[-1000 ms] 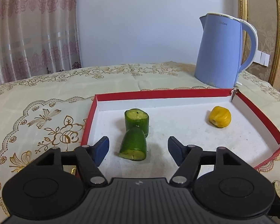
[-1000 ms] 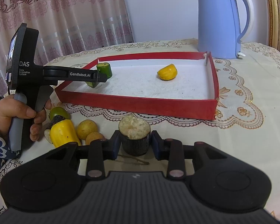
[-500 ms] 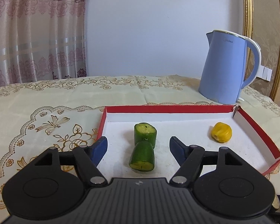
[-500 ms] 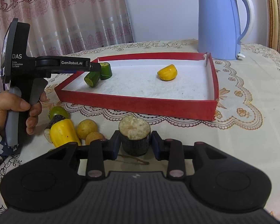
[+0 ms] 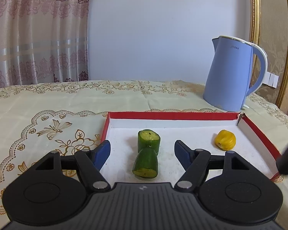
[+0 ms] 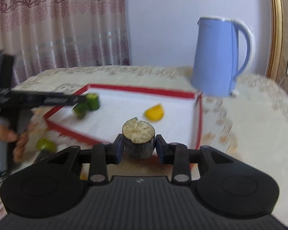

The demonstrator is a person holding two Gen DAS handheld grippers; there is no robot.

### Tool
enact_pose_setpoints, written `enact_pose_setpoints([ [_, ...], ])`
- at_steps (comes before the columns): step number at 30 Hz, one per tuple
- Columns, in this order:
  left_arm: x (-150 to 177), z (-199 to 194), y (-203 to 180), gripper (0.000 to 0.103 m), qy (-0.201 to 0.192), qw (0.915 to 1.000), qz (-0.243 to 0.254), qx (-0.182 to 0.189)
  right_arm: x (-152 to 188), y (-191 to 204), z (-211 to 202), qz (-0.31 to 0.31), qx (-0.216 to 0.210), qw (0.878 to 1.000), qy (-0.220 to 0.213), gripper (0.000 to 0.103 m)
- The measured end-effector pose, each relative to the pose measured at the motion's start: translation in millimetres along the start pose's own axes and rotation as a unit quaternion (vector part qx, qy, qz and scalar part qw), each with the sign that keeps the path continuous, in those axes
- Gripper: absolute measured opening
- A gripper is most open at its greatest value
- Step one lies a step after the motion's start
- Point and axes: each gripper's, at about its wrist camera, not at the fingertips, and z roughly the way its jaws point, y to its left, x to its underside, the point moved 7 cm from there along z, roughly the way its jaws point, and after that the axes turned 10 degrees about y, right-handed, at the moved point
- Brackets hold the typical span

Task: Organize fruits
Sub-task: 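Lower the dark sugarcane piece into the tray beside the yellow pepper, open right gripper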

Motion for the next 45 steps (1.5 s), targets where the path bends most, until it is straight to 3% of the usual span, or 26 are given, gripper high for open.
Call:
enact_pose_setpoints([
  [7, -1.1, -1.7, 1.0, 0.073, -0.002, 1.0000, -0.003, 0.003, -26.8, -20.8, 40.5, -0.003, 0.024, 0.999, 0.025, 0.033],
  [17, -1.1, -1.3, 1.3, 0.073, 0.000, 1.0000, -0.005, 0.006, -31.9, -31.2, 92.9, -0.002, 0.040, 0.997, 0.063, 0.033],
  [45, 0.5, 2.4, 0.3, 0.073, 0.006, 0.9999, -0.003, 0.008, -22.0, -36.7, 100.1, 0.017, 0.033, 0.997, 0.063, 0.034],
])
